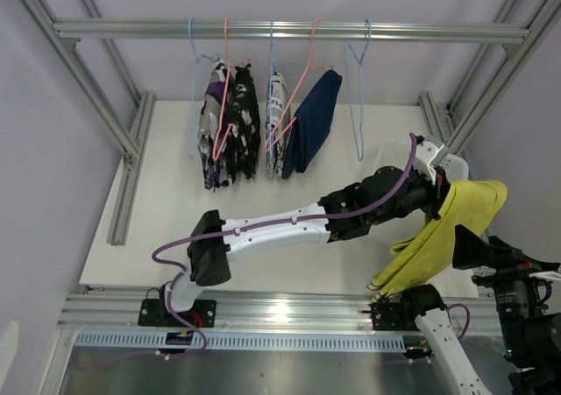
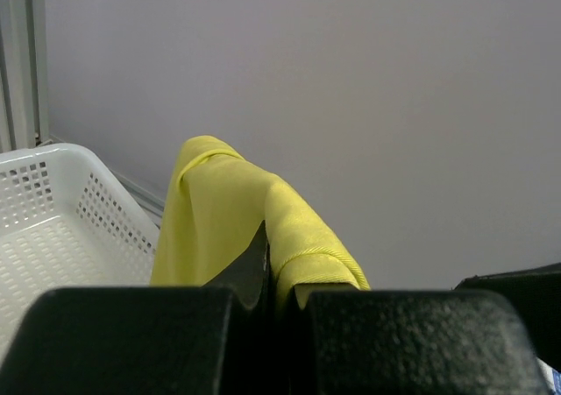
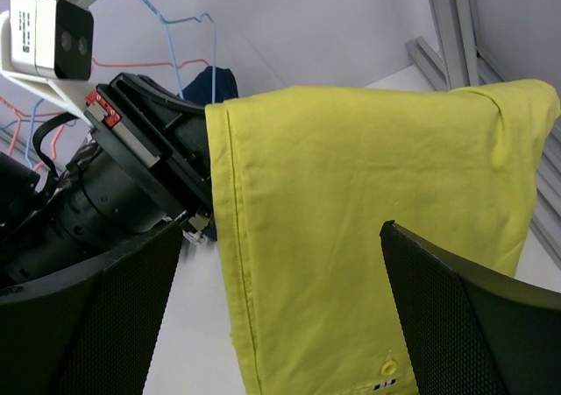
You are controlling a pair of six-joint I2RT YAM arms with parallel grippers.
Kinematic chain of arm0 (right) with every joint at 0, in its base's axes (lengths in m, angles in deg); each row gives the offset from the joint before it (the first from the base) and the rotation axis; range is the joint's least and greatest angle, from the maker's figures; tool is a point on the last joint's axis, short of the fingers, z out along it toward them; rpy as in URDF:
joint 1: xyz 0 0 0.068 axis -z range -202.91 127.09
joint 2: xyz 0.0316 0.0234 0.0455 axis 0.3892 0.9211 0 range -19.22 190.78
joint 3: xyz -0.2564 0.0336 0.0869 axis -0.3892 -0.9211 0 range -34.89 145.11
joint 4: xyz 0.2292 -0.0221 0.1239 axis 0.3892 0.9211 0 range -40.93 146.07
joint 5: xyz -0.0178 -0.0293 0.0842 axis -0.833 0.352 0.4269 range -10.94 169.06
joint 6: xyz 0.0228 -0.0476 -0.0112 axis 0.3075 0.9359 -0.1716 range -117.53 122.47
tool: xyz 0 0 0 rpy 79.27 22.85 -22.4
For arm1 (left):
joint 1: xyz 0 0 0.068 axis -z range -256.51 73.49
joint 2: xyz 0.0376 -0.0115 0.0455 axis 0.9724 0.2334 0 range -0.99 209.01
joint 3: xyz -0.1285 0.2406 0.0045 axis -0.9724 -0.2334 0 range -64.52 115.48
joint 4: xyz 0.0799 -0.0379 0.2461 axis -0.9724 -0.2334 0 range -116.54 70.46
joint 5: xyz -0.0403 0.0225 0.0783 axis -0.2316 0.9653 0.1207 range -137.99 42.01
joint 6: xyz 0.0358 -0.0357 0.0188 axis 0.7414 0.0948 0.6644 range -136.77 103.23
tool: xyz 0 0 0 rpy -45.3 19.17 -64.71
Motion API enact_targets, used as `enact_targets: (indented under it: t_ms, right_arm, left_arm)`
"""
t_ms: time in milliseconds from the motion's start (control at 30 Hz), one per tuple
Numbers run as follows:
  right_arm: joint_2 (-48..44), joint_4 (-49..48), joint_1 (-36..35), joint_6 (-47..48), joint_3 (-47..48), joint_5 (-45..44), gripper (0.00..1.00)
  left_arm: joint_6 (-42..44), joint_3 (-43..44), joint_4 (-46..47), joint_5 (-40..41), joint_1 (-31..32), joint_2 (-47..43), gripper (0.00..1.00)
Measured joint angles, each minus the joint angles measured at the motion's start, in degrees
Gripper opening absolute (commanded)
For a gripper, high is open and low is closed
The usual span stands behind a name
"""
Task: Remove the trousers from the hanger
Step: Place the trousers in the bin.
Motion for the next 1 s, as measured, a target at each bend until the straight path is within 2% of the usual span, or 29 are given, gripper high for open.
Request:
enact_targets:
  t_ms: [500, 733, 1000]
  right_arm:
    - [0.0, -1.6, -0.1, 0.3, -4.3, 0.9, 0.99]
    - [0.0, -2.1, -0.1, 0.4, -5.7, 1.4, 0.99]
    - [0.0, -3.1, -0.2, 0.7, -10.0, 1.5, 0.99]
  left_arm:
    - [-6.3, 8.9, 1.6, -3.3, -3.1, 1.2, 0.01]
    - [-6.7, 9.7, 4.0, -3.2, -3.8, 1.7, 0.01]
    - [-6.7, 11.5, 3.9, -3.2, -6.0, 7.0, 0.01]
